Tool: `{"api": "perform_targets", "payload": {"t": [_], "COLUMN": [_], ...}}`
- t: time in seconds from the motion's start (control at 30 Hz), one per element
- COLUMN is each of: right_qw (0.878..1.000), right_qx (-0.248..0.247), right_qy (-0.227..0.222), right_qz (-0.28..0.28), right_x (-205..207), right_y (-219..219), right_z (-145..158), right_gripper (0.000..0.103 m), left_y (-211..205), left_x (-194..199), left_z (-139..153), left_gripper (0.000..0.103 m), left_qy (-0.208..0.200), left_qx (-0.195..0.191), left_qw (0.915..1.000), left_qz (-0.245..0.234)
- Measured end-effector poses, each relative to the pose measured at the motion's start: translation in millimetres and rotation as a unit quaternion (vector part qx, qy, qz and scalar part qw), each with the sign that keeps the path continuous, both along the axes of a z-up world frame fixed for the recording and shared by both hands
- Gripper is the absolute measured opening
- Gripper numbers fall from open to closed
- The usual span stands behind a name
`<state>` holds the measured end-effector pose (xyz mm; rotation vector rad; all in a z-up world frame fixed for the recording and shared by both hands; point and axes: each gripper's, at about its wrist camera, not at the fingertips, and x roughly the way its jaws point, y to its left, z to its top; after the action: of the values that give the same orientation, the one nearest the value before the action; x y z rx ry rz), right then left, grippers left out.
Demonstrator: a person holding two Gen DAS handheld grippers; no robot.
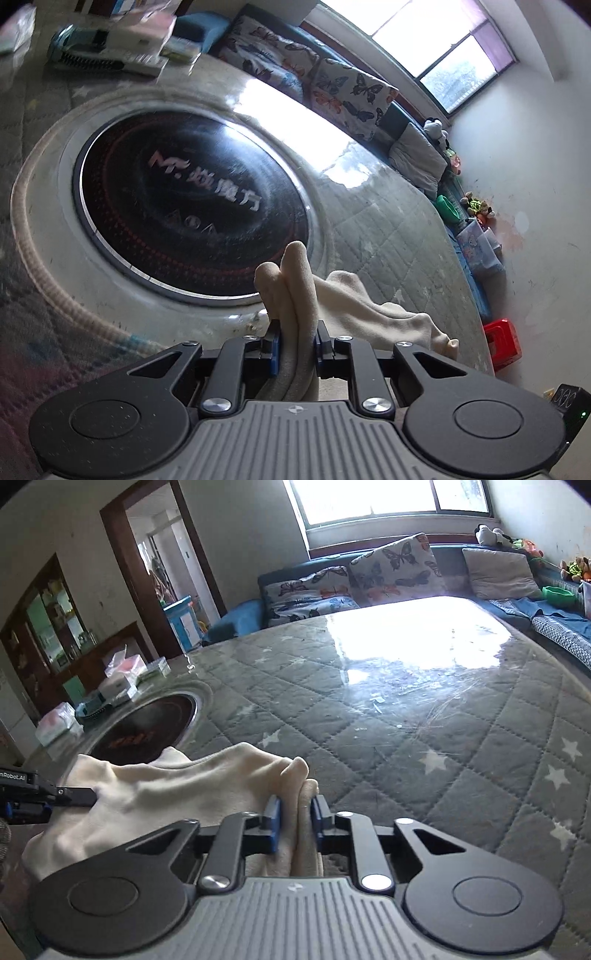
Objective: Fold clothes
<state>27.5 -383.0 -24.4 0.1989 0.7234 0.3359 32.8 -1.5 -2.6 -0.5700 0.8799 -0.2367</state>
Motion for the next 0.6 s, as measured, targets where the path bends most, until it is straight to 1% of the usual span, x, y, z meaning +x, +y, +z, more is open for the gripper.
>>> {"api": "perform_targets", "payload": {"t": [0.17,0.3,0.53,0.6], "right_qw": [0.999,0.998,0.995,0.994], "right_qx": [0.012,0.007,-0.003,-0.004], "right_qy": [-0.034,-0.056,-0.095,-0.100], "right_qz": [-0.008,-0.020,-0.039,-0.047], "right_x": [-5.8,-1.6,5.7,11.0], "right_y": [-1.4,-7.4,-17.9,-22.6], "right_z": [20.4,37.0,66.2,70.4], "right_gripper": [0.011,0.011,0.010,0.010], "left_y": [-20.0,-39.7,-67.3,-76.2], "left_x": [6.5,14.1,37.2,45.9], "left_z": [18.0,30.1,49.7,52.9], "left_gripper": [0.017,0.016,0.016,0.016], "left_qy": [-0.035,-0.057,-0.087,-0.092], "left_qx": [0.026,0.045,0.060,0.065], "left_qw": [0.9988,0.9966,0.9930,0.9920], "left_qz": [-0.023,-0.038,-0.053,-0.057]}}
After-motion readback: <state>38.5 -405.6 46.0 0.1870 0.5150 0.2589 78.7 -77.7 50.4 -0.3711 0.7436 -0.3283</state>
